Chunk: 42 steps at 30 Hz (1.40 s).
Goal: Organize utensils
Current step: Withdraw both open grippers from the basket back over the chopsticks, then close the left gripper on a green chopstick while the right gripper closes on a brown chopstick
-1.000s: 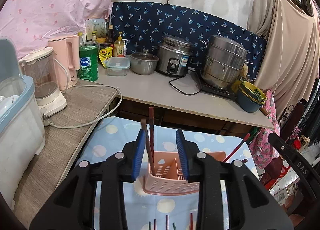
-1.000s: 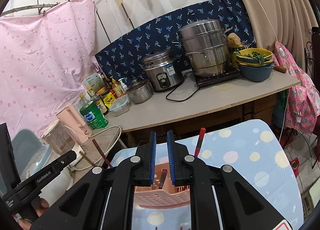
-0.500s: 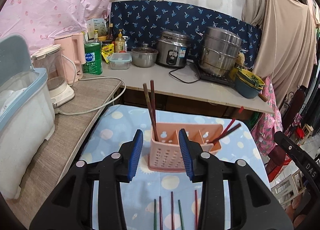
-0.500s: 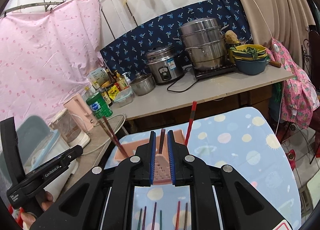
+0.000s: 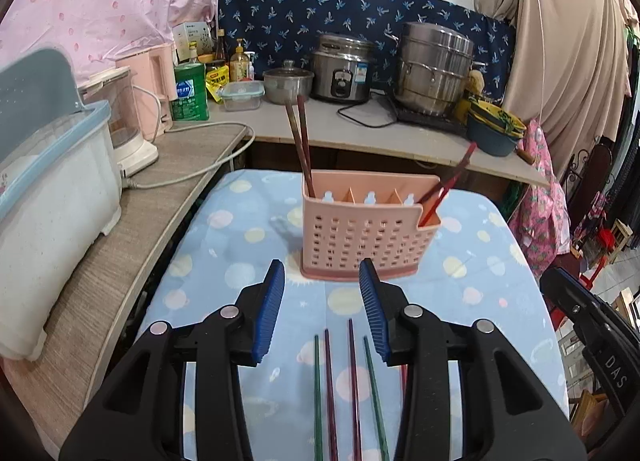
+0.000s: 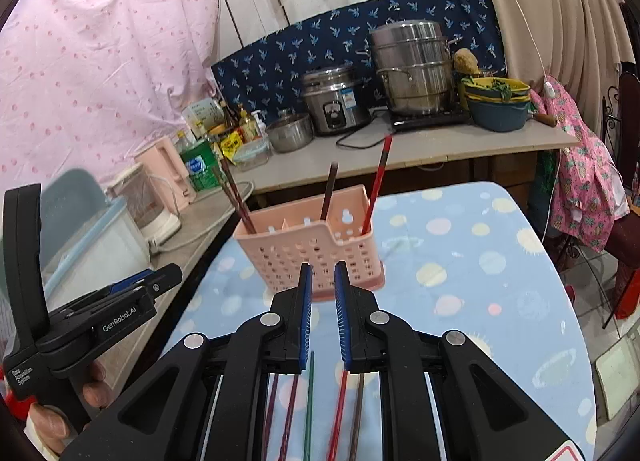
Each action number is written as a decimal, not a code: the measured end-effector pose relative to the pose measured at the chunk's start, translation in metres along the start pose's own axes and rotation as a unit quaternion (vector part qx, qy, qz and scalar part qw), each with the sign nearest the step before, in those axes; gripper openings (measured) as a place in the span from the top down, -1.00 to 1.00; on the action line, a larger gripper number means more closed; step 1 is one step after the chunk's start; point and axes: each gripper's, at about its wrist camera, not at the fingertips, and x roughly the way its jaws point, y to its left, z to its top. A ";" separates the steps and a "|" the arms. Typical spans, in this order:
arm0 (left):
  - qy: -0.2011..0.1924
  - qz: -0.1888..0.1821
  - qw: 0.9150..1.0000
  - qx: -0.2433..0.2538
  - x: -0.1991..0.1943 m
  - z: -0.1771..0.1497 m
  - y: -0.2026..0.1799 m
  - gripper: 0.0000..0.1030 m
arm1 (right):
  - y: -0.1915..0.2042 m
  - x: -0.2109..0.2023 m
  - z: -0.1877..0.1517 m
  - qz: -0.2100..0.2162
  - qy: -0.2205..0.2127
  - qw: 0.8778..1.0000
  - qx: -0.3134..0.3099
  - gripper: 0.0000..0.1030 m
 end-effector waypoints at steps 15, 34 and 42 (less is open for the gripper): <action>0.062 0.002 0.998 0.020 0.003 -0.079 0.007 0.09 | -0.005 -0.002 -0.073 -0.022 0.068 0.997 -0.020 0.74; 0.139 -0.003 0.989 0.042 0.011 -0.169 0.011 -0.12 | -0.007 0.014 -0.177 -0.039 0.164 0.985 -0.035 0.74; 0.155 0.004 0.987 0.052 0.012 -0.191 0.014 -0.12 | -0.007 0.021 -0.189 -0.043 0.179 0.982 -0.037 0.74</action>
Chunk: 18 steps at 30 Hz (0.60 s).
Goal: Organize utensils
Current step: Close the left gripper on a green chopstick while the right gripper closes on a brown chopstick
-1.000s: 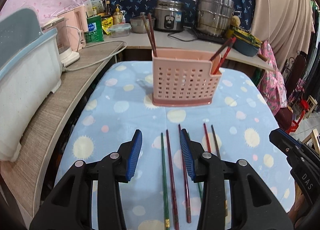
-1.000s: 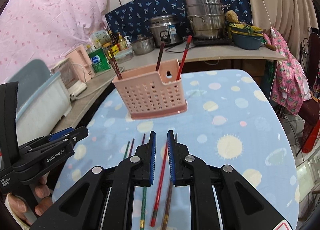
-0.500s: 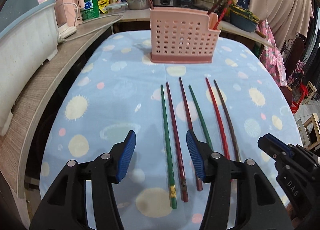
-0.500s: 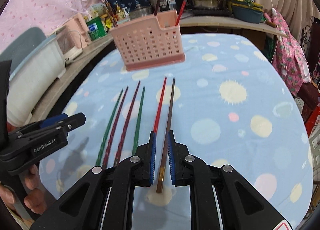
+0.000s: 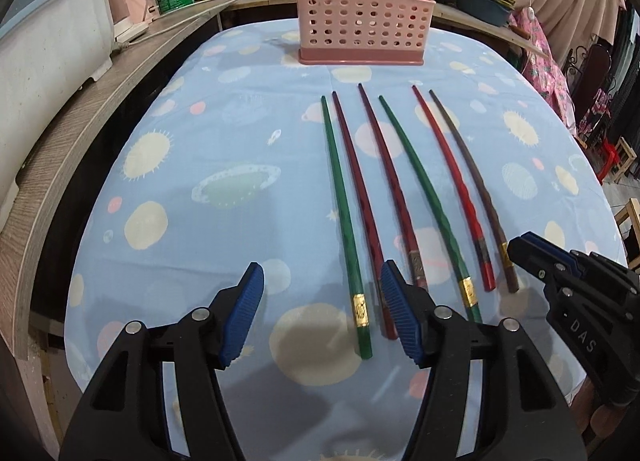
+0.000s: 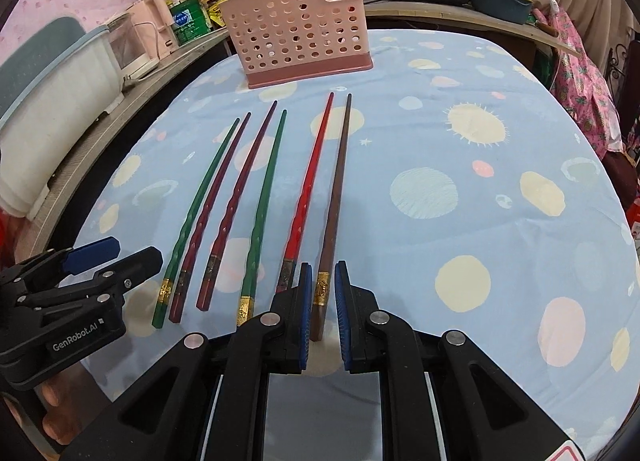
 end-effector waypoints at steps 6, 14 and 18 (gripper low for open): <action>0.005 0.004 1.000 0.003 0.004 -0.008 0.002 -0.12 | 0.001 0.007 -0.005 -0.002 0.012 1.000 -0.003 0.74; 0.018 0.005 1.000 0.009 0.010 -0.018 0.002 -0.11 | 0.000 0.007 -0.006 -0.006 0.008 1.000 -0.002 0.81; 0.023 0.006 1.000 0.008 0.014 -0.021 0.002 -0.11 | 0.001 0.007 -0.007 -0.009 0.007 1.000 -0.004 0.82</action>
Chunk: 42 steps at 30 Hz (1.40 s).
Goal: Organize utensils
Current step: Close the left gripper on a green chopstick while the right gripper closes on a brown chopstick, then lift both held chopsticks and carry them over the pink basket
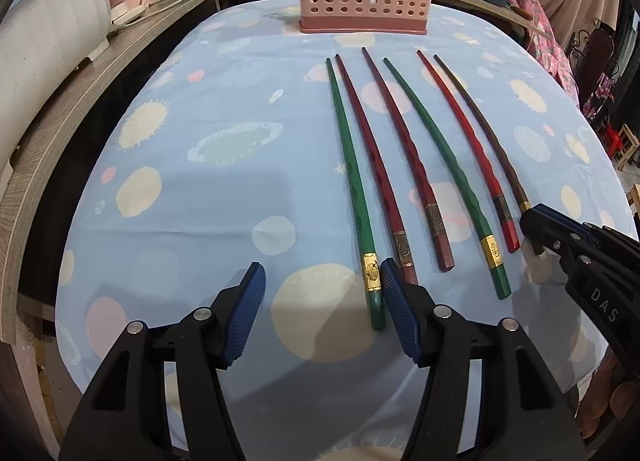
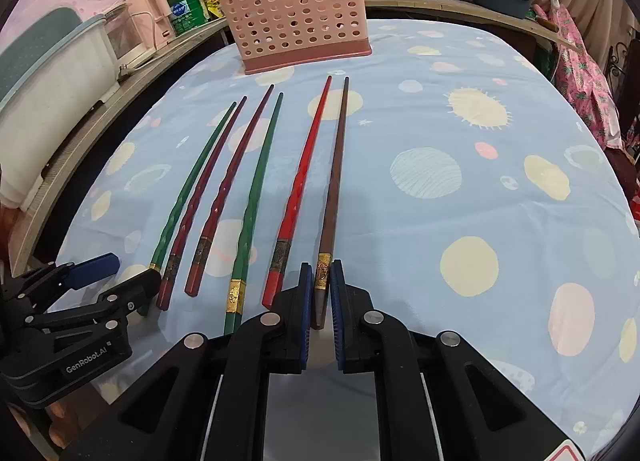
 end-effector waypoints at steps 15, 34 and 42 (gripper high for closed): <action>-0.004 0.000 1.000 0.001 0.001 0.002 -0.003 0.01 | 0.000 0.000 -0.002 -0.003 -0.007 1.000 -0.008 0.82; -0.006 -0.012 1.000 0.001 0.000 0.003 -0.006 0.44 | 0.000 0.000 -0.003 0.002 -0.012 1.000 -0.008 0.82; -0.002 -0.031 1.000 -0.006 0.001 0.006 -0.002 0.87 | -0.001 0.000 -0.003 0.005 -0.010 1.000 -0.006 0.85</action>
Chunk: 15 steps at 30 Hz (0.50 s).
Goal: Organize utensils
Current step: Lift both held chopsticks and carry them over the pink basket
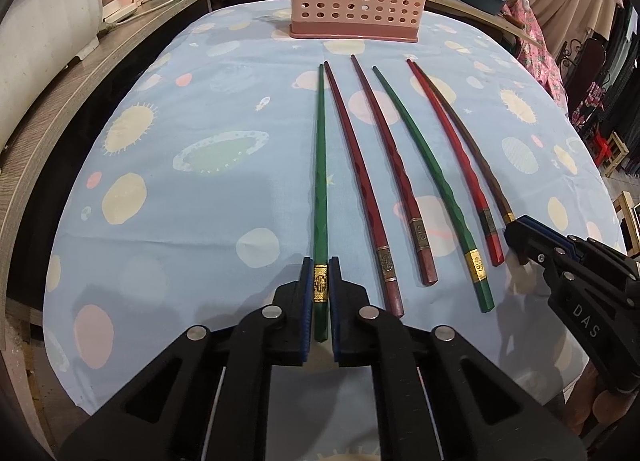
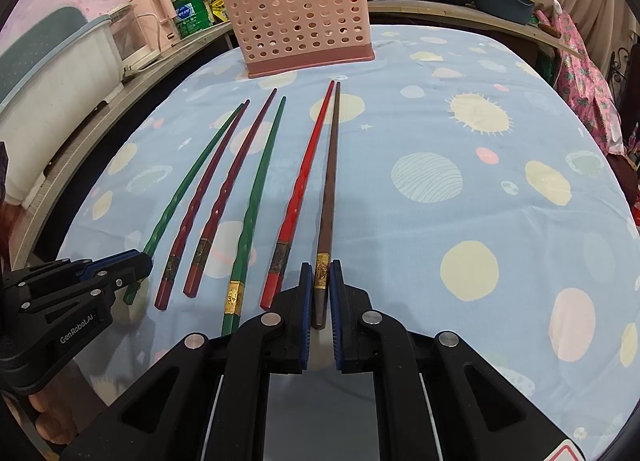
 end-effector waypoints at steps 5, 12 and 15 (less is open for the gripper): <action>0.004 -0.011 1.000 -0.006 -0.002 0.003 0.001 0.87 | -0.006 -0.002 0.003 0.004 0.002 1.000 0.012 0.86; -0.013 -0.013 1.000 -0.016 -0.015 0.018 0.005 0.87 | -0.016 -0.015 0.016 0.004 -0.017 1.000 0.024 0.86; -0.028 -0.016 0.999 -0.023 -0.024 0.029 0.008 0.87 | -0.019 -0.024 0.025 0.003 -0.030 0.999 0.027 0.86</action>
